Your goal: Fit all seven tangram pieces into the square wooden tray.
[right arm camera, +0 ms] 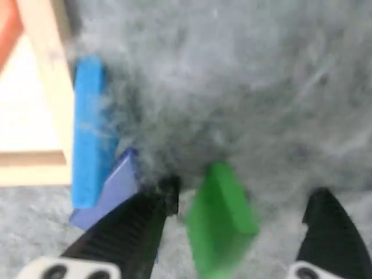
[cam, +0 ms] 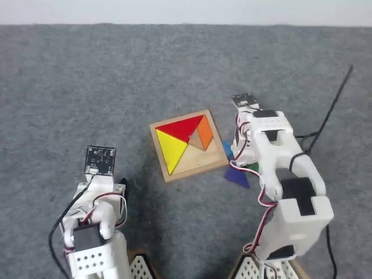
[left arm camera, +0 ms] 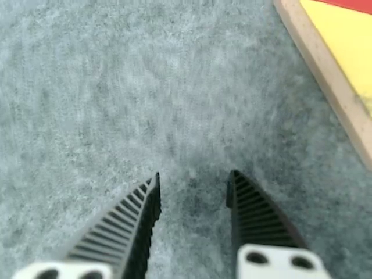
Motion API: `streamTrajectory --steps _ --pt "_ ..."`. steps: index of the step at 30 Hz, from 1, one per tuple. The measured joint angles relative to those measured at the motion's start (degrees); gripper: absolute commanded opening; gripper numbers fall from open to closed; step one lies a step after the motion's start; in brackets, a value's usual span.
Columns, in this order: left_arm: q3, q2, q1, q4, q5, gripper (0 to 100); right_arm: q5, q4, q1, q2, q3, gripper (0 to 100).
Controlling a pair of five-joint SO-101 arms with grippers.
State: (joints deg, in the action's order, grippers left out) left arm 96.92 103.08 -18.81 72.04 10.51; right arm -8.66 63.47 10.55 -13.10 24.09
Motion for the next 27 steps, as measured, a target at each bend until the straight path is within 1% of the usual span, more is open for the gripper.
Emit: streamTrajectory --steps 1,3,8,11,19,23,27 --pt "0.00 0.00 0.00 0.00 0.00 19 0.26 0.00 0.00 0.00 0.00 35.6" --pt "0.00 0.00 0.00 0.00 0.00 19 0.53 0.00 0.00 0.00 0.00 30.7" --pt "0.00 0.00 0.00 0.00 0.00 19 0.62 1.49 -0.18 0.09 -0.09 12.2" --pt "0.00 0.00 0.00 0.00 0.00 19 0.62 2.37 -0.26 0.09 -0.97 6.9" --pt "0.00 0.00 0.00 0.00 0.00 19 0.62 2.73 -0.26 0.26 -0.97 5.4" --pt "0.00 0.00 0.00 0.00 0.00 19 2.29 2.90 -0.26 0.79 -0.88 5.4" --pt "0.00 0.00 0.00 0.00 0.00 19 3.25 6.68 0.44 4.40 -3.25 5.6"
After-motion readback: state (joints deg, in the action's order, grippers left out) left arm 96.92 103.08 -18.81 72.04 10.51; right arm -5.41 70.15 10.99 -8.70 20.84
